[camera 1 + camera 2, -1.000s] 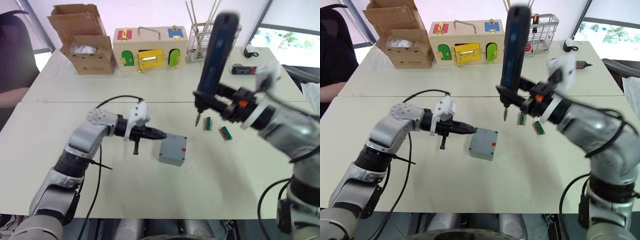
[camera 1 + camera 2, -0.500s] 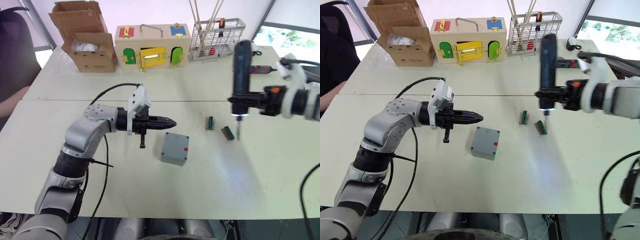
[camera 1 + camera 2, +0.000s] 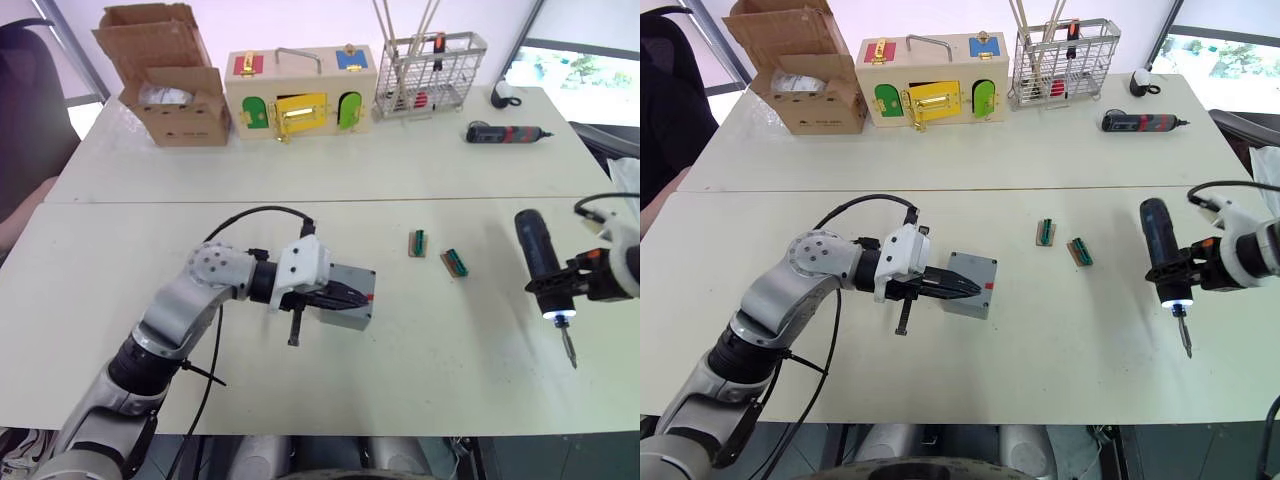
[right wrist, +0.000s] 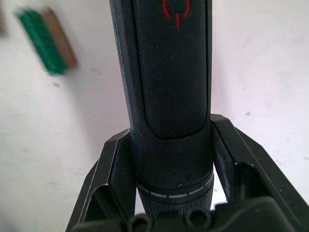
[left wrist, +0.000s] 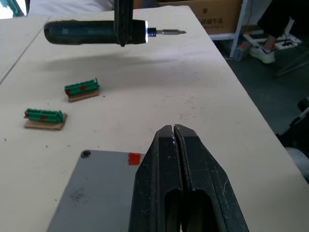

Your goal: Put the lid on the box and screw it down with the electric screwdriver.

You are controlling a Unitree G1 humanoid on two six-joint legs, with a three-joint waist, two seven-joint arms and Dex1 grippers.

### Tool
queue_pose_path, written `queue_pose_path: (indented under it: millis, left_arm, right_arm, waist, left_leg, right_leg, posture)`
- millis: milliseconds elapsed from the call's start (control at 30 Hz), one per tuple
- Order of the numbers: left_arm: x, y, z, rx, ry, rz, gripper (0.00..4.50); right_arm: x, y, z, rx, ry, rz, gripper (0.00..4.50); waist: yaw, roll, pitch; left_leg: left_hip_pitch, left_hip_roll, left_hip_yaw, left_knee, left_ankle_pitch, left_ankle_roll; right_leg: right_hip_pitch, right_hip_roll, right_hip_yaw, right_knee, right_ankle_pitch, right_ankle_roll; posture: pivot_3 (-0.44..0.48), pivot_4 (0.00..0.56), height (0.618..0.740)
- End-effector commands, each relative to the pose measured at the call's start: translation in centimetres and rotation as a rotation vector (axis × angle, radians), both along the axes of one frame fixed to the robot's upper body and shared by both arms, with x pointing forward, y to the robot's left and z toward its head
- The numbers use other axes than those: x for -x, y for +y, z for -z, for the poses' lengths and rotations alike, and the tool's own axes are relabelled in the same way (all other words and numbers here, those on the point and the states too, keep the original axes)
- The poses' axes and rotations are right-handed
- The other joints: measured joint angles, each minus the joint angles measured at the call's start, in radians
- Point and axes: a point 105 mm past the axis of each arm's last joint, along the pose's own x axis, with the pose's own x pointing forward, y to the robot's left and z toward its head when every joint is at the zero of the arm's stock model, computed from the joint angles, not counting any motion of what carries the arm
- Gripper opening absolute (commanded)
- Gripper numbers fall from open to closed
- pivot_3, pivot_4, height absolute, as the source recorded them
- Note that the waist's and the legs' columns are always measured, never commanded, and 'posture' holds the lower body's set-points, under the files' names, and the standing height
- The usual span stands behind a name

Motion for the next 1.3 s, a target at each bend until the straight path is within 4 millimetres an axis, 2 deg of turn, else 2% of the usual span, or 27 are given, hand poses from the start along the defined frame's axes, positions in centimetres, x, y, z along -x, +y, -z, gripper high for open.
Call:
queue_pose_path:
  millis: [33, 200, 267, 467, 633, 800, 900, 967, 1033, 1100, 1200, 1267, 1300]
  left_arm:
    - [0.9, -0.1, -0.4, 0.005, -0.021, 0.014, 0.0]
    - [1.0, 0.2, -0.4, 0.013, 0.001, -0.028, 0.0]
    - [0.9, 0.3, -0.3, 0.01, -0.002, -0.041, 0.0]
    - [0.7, 0.5, -0.1, 0.023, -0.015, -0.066, 0.0]
    - [-0.3, 0.7, -0.4, 0.072, -0.053, -0.112, 0.0]
    - [-1.4, 1.8, -1.4, 0.134, 0.018, -0.166, 0.0]
    - [-3.2, 3.7, -2.9, 0.204, 0.124, -0.25, 0.0]
    - [-4.1, 5.4, -3.1, 0.205, 0.159, -0.333, 0.0]
    - [-4.3, 6.9, -2.7, 0.178, 0.187, -0.382, 0.0]
    - [-4.3, 8.4, -1.9, 0.139, 0.225, -0.44, 0.0]
    - [-3.6, 10.9, -0.1, 0.065, 0.302, -0.507, 0.0]
    - [-3.1, 11.9, 0.8, 0.037, 0.352, -0.53, 0.0]
    - [-2.9, 12.3, 1.1, 0.026, 0.366, -0.537, 0.0]
  right_arm:
    - [-0.9, -0.8, -1.3, 0.018, -0.062, -0.005, 1.83]
    - [-1.4, -1.6, -0.3, 0.04, -0.046, -0.019, 1.83]
    - [-1.8, -1.8, -0.2, 0.053, -0.054, -0.034, 2.83]
    - [-2.2, -1.8, 0.1, 0.069, -0.069, -0.07, 4.45]
    - [-2.6, -1.9, -0.5, 0.091, -0.113, -0.092, 4.48]
    - [-3.6, -1.8, -3.6, 0.085, -0.26, -0.116, 4.48]
    - [-3.8, -1.4, -7.5, 0.149, -0.42, -0.185, 4.48]
    - [-4.0, 0.2, -10.9, 0.098, -0.581, -0.194, 4.48]
    - [-3.2, 2.6, -12.9, 0.01, -0.697, -0.253, 4.48]
    - [-1.3, 5.5, -12.2, -0.013, -0.748, -0.41, 4.48]
    - [2.7, 10.2, -7.8, -0.064, -0.811, -0.624, 4.48]
    - [4.5, 11.0, -4.7, -0.116, -0.735, -0.623, 4.48]
    - [4.8, 11.0, -3.9, -0.137, -0.71, -0.596, 4.48]
  waist:
    - [-0.001, 0.0, 0.0]
    - [0.001, 0.0, 0.0]
    - [0.0, 0.0, 0.0]
    - [0.0, -0.001, 0.0]
    - [0.002, -0.001, 0.0]
    - [0.001, -0.001, 0.0]
    - [0.002, 0.0, 0.0]
    - [0.001, 0.0, 0.0]
    - [-0.002, 0.0, 0.0]
    - [-0.001, -0.002, -0.001]
    - [0.002, -0.012, -0.004]
    - [0.013, -0.009, -0.002]
    - [0.019, -0.008, -0.002]
  left_leg:
    - [0.0, 0.0, 0.0, 0.0, 0.0, 0.0]
    - [0.0, 0.0, 0.0, 0.0, 0.001, -0.002]
    - [0.0, 0.0, 0.0, 0.0, 0.001, -0.002]
    - [0.0, 0.0, -0.001, 0.001, 0.003, -0.005]
    - [0.0, -0.001, -0.001, 0.003, 0.003, -0.005]
    - [0.0, -0.001, -0.001, 0.002, 0.003, -0.005]
    - [0.0, -0.001, -0.001, 0.002, 0.003, -0.005]
    - [0.0, -0.001, -0.001, 0.003, 0.003, -0.005]
    - [0.0, -0.001, -0.001, 0.002, 0.003, -0.005]
    - [0.001, 0.0, -0.001, 0.002, 0.003, -0.005]
    - [0.001, 0.002, -0.004, 0.0, 0.002, -0.005]
    - [0.001, 0.001, -0.006, 0.002, -0.001, 0.0]
    - [0.001, 0.0, -0.005, 0.002, 0.0, -0.001]
  right_leg:
    - [0.0, 0.0, 0.0, 0.0, 0.0, 0.0]
    - [0.0, 0.0, 0.0, 0.0, 0.0, 0.0]
    - [0.0, 0.0, 0.0, 0.0, 0.0, 0.0]
    - [0.001, 0.0, -0.001, 0.0, 0.0, 0.0]
    - [0.002, 0.0, 0.0, 0.001, 0.0, 0.0]
    - [0.0, 0.0, 0.0, 0.003, 0.0, 0.0]
    - [-0.001, -0.001, -0.001, 0.005, 0.0, 0.0]
    - [-0.002, -0.001, -0.001, 0.006, 0.0, 0.0]
    - [-0.003, 0.0, -0.001, 0.008, 0.0, 0.001]
    - [-0.003, 0.0, -0.001, 0.009, 0.0, 0.001]
    - [-0.002, 0.002, -0.004, 0.01, 0.0, 0.0]
    - [-0.001, 0.001, -0.006, 0.011, 0.0, 0.0]
    - [-0.001, -0.001, -0.006, 0.011, 0.0, 0.0]
  posture:
    - [0.0, 0.15, 0.74]
    - [0.0, 0.15, 0.74]
    - [0.0, 0.15, 0.74]
    - [0.0, 0.15, 0.74]
    - [0.0, 0.15, 0.74]
    - [0.0, 0.15, 0.74]
    - [0.0, 0.15, 0.74]
    - [0.0, 0.15, 0.74]
    - [0.0, 0.15, 0.74]
    - [0.0, 0.15, 0.74]
    - [0.0, 0.15, 0.74]
    - [0.0, 0.15, 0.74]
    - [0.0, 0.15, 0.74]
